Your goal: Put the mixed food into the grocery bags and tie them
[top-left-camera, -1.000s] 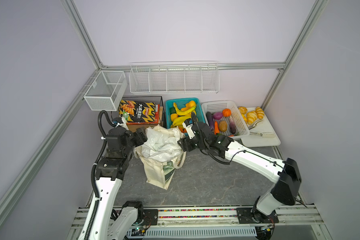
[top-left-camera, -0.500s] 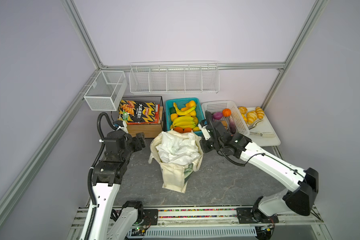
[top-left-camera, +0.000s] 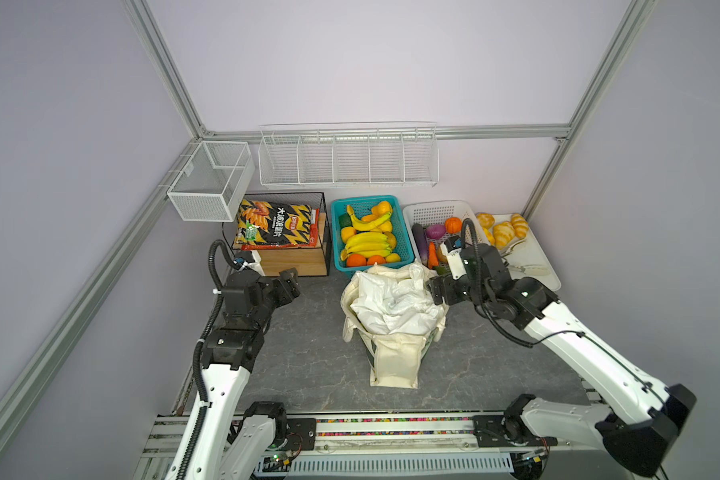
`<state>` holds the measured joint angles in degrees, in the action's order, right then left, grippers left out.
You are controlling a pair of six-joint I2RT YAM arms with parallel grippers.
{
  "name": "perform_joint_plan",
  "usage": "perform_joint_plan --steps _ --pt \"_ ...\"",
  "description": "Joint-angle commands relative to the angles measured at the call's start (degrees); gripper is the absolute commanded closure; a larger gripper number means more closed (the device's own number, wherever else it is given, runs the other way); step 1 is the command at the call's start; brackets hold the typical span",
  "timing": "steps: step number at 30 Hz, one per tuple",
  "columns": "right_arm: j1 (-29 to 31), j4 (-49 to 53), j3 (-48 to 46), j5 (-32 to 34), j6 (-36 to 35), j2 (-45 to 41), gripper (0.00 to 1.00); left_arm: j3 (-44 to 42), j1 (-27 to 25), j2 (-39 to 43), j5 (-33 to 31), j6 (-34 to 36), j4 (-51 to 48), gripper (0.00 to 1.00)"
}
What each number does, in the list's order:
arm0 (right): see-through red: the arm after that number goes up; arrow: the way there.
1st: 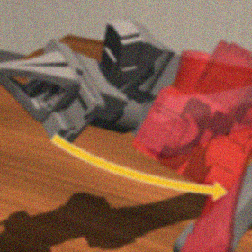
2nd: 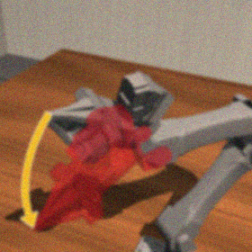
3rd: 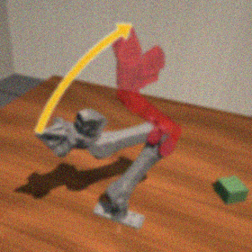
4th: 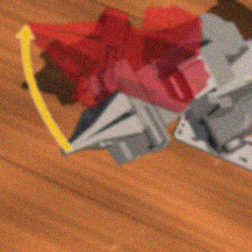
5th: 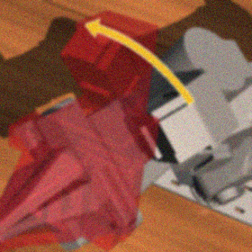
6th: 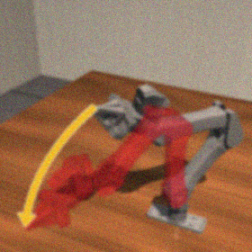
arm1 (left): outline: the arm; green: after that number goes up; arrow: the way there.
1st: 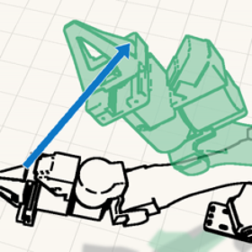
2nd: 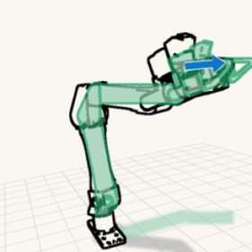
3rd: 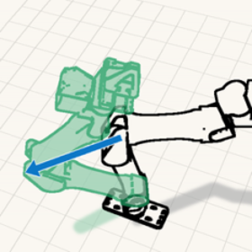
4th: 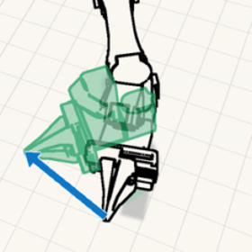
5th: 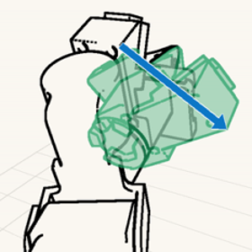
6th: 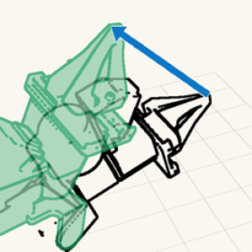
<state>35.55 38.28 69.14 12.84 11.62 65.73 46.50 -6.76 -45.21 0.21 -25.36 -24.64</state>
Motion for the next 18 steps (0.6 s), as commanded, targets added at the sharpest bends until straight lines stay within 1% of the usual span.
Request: perform_joint_plan --steps 1,3,5,7,8,9,11,14,15,16,18 --pt "-5.36 -5.06 -4.21 6.24 -1.34 -6.40 0.11 -7.21 0.34 1.66 -6.88 -4.43 15.58 0.17" --pt "-11.64 -7.38 -7.60 6.85 -0.91 -8.82 0.11 -11.88 0.35 1.69 -12.04 -3.47 22.54 0.12" --pt "-18.24 -10.61 -11.90 7.25 0.31 -10.19 0.11 -14.24 0.35 0.97 -18.00 -0.51 25.73 0.08" --pt "-23.36 -14.63 -17.07 7.49 1.92 -10.32 0.11 -16.64 0.41 -1.67 -23.34 5.10 30.18 0.06" --pt "-26.20 -16.62 -19.26 7.95 2.17 -9.96 0.11 -17.63 0.43 -3.05 -25.12 7.71 32.31 0.06" --pt "-27.44 -19.63 -22.79 9.08 1.70 -9.48 0.11 -18.94 0.56 -5.16 -26.19 10.30 35.35 0.05" --pt "-27.81 -27.36 -28.55 11.97 -1.04 -7.74 0.11 -20.07 1.08 -9.67 -26.32 12.23 38.72 0.04" --pt "-27.90 -40.14 -35.16 12.85 -5.74 -2.07 0.11 -21.04 1.40 -17.00 -24.03 15.91 44.13 0.04" --pt "-27.96 -43.60 -36.41 12.65 -7.09 0.38 0.11 -22.45 1.40 -19.08 -23.77 16.81 48.31 0.03" --pt "-27.98 -47.13 -37.47 11.66 -8.94 3.01 0.11 -24.58 1.47 -21.15 -22.92 18.51 54.60 0.03" --pt "-28.05 -53.77 -38.85 9.98 -10.22 7.50 0.11 -28.46 1.65 -25.56 -19.23 22.42 66.82 0.02"
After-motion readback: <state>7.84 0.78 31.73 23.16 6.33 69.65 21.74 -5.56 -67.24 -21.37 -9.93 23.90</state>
